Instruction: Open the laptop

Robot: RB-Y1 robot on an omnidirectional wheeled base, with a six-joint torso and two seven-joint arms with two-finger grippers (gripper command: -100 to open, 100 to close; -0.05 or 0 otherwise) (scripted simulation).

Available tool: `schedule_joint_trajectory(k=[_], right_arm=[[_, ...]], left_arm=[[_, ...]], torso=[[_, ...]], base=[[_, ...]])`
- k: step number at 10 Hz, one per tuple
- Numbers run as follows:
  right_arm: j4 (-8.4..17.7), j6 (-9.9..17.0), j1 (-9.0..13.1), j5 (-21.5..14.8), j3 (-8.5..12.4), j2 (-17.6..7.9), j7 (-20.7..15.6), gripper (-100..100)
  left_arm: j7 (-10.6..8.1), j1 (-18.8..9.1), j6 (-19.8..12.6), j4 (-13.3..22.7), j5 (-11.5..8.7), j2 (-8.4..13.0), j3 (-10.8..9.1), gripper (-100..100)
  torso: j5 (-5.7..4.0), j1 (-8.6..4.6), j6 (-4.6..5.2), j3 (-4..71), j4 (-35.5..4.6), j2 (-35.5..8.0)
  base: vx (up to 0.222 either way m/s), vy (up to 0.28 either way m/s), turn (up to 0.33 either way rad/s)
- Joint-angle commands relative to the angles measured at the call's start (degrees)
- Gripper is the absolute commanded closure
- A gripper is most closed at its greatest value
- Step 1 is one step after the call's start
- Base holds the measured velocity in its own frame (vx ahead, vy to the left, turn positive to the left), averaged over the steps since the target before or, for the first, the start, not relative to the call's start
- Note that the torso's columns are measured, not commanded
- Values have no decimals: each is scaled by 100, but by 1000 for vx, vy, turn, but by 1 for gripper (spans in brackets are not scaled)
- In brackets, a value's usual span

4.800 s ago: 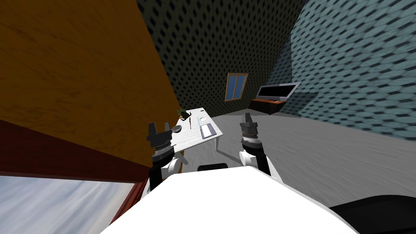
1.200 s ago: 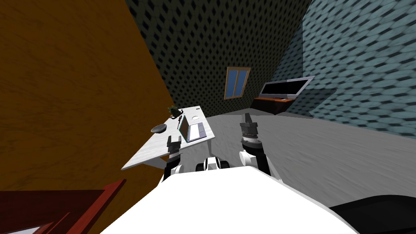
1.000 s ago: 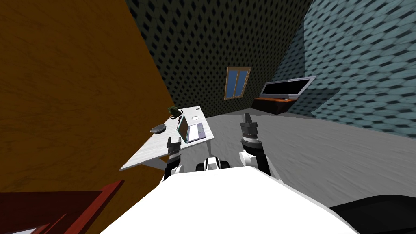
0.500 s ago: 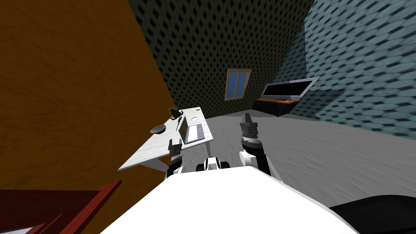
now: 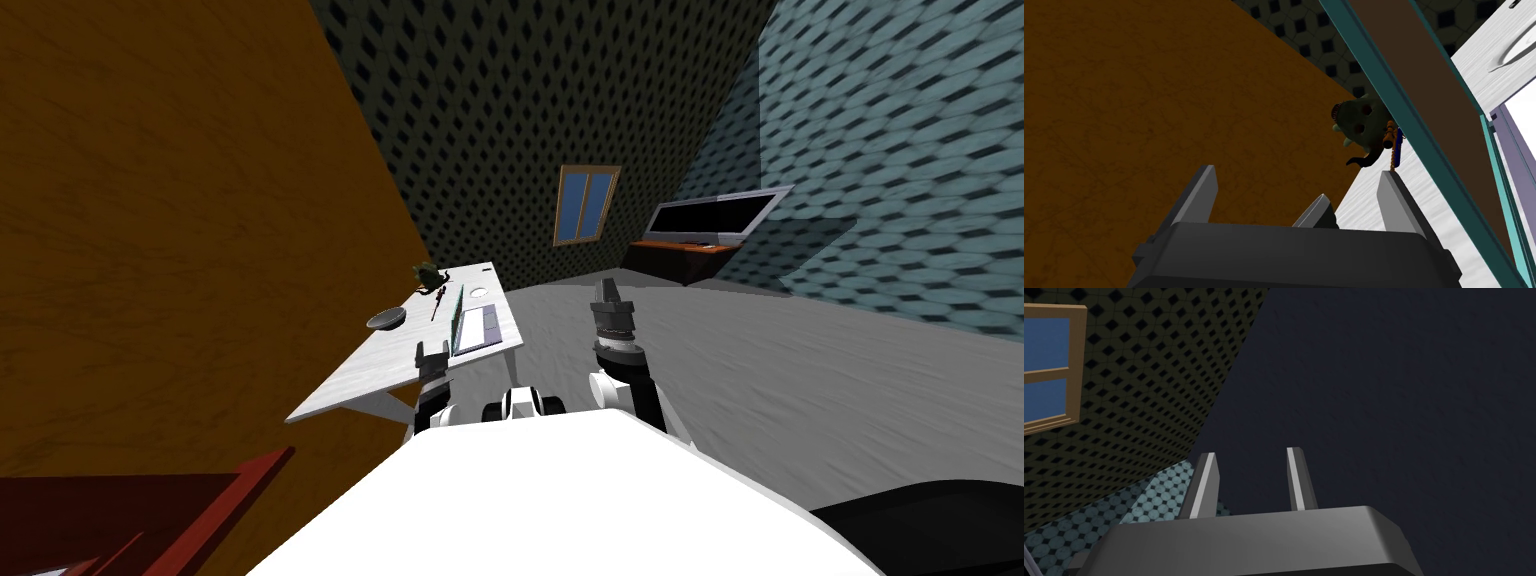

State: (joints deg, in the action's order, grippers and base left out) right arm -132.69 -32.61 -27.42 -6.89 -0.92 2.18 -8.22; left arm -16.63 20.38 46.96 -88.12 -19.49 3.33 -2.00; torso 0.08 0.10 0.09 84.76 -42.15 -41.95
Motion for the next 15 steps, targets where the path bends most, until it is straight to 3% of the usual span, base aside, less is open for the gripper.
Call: schedule_joint_trajectory(k=[1, 2, 3, 5, 6, 7, 15], right_arm=[[0, 0, 0, 0, 0, 0, 0, 0], [0, 0, 0, 0, 0, 0, 0, 0], [0, 0, 0, 0, 0, 0, 0, 0], [0, 0, 1, 0, 0, 0, 0, 0], [0, 0, 1, 0, 0, 0, 0, 0], [0, 0, 1, 0, 0, 0, 0, 0], [0, 0, 1, 0, 0, 0, 0, 0]], left_arm=[[48, -63, -263, -180, -35, 24, -56, -100], [34, -35, -193, -146, -25, 16, -37, -100], [0, -10, -17, 15, 0, 2, 0, 100], [-39, 33, 180, 171, 28, -16, 45, 100], [-25, 21, 103, 114, 18, -9, 30, 100], [-15, -15, -57, 75, 18, 180, 18, -100], [47, -189, -878, -148, 8, 394, -46, -100]], torso=[[-6, -6, -7, -12, -9, -21], [-8, -9, -8, -21, -14, -35], [-9, -12, -9, -27, -16, -46], [-9, -13, -9, -30, -18, -50], [-9, -12, -9, -24, -16, -41], [-9, -9, -9, -17, -12, -29], [-9, -12, -9, -20, -13, -34]], base=[[40, 10, 22], [20, 6, 3], [-16, -5, -42], [-32, -7, -27], [-16, -6, -2], [-17, -12, 19], [-19, -21, 15]])
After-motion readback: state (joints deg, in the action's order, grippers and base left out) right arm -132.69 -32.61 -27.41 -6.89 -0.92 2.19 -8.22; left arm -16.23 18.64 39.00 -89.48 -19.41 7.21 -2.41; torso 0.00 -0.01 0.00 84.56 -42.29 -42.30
